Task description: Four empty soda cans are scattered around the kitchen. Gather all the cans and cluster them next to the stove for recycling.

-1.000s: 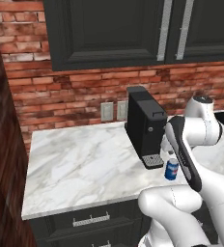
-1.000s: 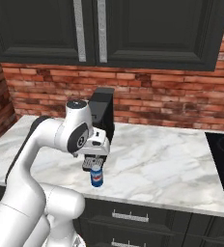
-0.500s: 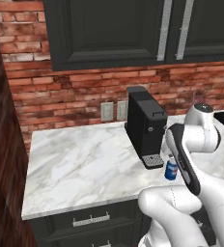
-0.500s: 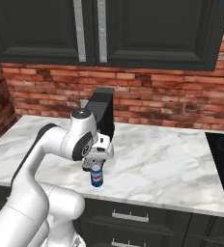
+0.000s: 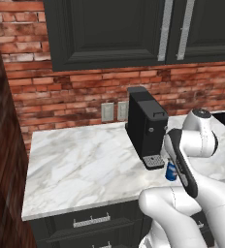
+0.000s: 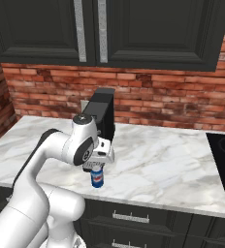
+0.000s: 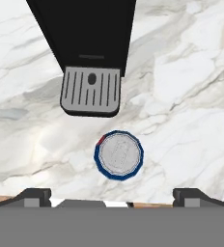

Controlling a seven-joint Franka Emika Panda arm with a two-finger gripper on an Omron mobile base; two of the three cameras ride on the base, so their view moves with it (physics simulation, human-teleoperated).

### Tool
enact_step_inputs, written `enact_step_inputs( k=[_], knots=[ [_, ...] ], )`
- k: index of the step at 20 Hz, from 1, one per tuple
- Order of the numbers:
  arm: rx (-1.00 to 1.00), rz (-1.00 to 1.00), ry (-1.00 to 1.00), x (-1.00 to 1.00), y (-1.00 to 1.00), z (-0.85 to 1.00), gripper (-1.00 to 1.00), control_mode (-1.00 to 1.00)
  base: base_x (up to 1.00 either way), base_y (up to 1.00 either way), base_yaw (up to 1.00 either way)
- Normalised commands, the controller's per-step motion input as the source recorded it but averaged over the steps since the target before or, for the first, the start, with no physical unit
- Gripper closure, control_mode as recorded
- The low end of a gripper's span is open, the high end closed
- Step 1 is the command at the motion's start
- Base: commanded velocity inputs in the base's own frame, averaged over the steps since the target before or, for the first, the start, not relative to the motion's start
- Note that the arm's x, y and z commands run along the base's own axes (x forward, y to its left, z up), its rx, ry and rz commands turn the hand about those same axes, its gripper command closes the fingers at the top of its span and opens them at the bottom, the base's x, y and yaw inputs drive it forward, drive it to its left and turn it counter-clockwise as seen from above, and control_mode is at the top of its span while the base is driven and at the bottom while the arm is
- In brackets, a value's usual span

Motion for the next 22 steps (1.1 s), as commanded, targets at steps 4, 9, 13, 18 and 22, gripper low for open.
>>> enact_step_inputs(
  k=[4,9,13,18,22],
  knots=[
    [0.0,0.0,0.0,0.19,0.0,-0.19,-1.0,-1.0,0.0,0.0,0.0],
    [0.0,0.0,0.0,0.13,-0.02,-0.12,-1.0,-1.0,0.0,0.0,0.0],
    [0.0,0.0,0.0,0.13,-0.09,-0.17,-1.0,-1.0,0.0,0.0,0.0],
    [0.0,0.0,0.0,0.07,-0.15,-0.16,-1.0,-1.0,0.0,0.0,0.0],
    [0.0,0.0,0.0,0.0,0.0,-0.23,-1.0,-1.0,0.0,0.0,0.0]
  ],
)
